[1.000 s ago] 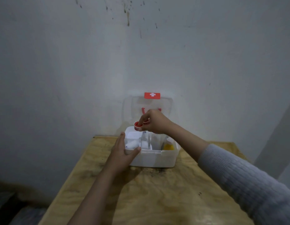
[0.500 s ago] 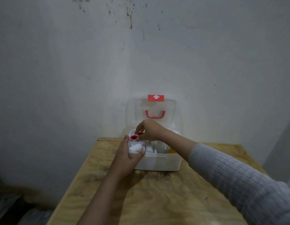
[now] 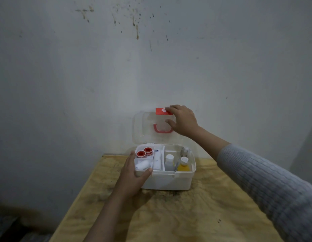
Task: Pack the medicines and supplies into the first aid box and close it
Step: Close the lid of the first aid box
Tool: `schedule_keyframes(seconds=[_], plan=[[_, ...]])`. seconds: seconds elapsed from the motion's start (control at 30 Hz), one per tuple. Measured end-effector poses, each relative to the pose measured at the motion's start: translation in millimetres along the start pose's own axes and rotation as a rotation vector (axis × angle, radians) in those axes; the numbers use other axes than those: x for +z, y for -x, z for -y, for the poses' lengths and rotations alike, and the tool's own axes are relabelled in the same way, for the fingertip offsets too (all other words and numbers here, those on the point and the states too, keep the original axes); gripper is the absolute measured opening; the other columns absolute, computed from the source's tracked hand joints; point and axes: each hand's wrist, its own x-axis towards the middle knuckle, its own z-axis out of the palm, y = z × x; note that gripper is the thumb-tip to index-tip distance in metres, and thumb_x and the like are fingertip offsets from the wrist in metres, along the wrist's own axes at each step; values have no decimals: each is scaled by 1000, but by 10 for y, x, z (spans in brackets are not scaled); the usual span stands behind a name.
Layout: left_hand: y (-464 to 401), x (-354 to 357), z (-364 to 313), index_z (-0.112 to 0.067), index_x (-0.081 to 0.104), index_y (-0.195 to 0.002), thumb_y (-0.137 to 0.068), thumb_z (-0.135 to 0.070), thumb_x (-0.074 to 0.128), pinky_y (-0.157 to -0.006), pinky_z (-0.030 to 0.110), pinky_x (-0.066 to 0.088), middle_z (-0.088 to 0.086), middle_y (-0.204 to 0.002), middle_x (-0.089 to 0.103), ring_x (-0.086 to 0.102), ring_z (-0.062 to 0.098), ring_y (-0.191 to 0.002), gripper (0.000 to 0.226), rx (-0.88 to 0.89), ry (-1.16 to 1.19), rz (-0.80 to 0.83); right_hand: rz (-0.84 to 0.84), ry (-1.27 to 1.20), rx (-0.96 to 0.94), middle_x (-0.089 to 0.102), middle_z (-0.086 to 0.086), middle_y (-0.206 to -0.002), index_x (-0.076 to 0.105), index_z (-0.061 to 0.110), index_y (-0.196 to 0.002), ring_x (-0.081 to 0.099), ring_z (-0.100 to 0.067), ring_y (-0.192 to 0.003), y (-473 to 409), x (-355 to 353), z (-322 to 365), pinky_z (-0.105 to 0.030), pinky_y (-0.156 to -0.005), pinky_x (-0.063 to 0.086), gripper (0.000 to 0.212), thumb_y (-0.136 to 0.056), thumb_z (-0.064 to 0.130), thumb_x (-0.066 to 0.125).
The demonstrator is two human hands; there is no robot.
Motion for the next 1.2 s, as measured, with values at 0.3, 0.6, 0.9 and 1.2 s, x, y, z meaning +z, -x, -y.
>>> schedule_keyframes(seconds=[0.3,0.6,0.9,1.2], plan=[[-12,1,8,-41,15,-147,-58,-73,62,-101,48,47,-8,-155,26,36,20,-136,105,-14,-9,8,-120,-157,-104,63,-7,-105,64,17,-113,56,-24,-94,270,-160,94,-37,-79,49,31,-84,28,65],[63,6,-4,-34,-5,-149,-60,-67,64,-107,46,37,-4,-161,9,23,26,-144,118,-22,-38,-48,-164,-145,-223,65,-7,-103,65,14,-106,58,-27,-94,1136,-117,258,-39,-78,50,33,-78,31,67],[217,-43,-3,-45,-6,-147,-53,-88,52,-108,37,18,-14,-159,-15,-4,13,-147,118,263,-224,-190,-111,-5,-338,65,-6,-109,61,17,-109,55,-25,-100,1713,184,272,-36,-81,49,39,-76,37,66],[207,54,9,-41,34,-140,-66,-73,60,-104,42,41,-12,-157,20,26,16,-142,85,330,-257,-191,-26,-73,-171,56,-9,-129,52,18,-124,51,-28,-119,1650,156,210,-48,-100,42,58,-75,48,61]])
